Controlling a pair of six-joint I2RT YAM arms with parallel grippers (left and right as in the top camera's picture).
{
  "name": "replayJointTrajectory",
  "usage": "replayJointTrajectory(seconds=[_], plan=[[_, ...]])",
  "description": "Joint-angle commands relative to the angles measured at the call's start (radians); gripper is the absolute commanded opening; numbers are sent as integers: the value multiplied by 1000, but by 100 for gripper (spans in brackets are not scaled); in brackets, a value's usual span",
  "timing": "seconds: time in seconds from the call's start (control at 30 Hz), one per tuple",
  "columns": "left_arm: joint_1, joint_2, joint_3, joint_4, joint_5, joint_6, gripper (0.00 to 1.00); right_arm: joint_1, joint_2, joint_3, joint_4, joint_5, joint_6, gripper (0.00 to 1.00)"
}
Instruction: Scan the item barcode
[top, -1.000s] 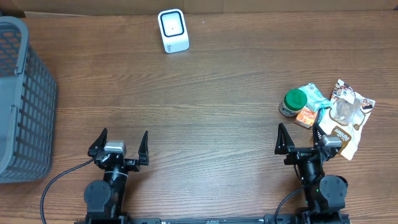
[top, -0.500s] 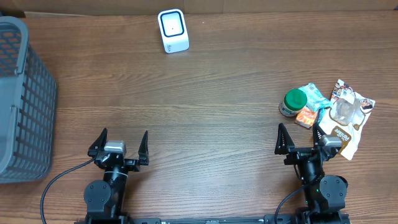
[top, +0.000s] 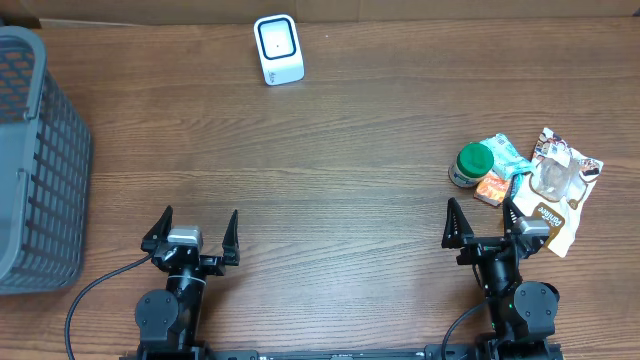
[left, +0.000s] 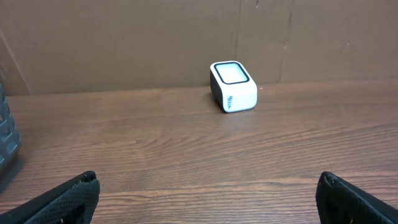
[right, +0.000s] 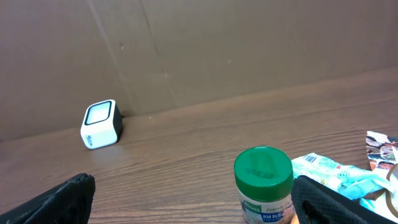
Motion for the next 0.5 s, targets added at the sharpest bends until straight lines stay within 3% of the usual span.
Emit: replayJointTrajectory(seconds=[0.0,0.47], plan=[[7,-10,-4,-1,5,-10,99,-1,-12,-11,6,2,-8,100],[7,-10,-4,-1,5,-10,100,-1,-12,-11,6,2,-8,100]])
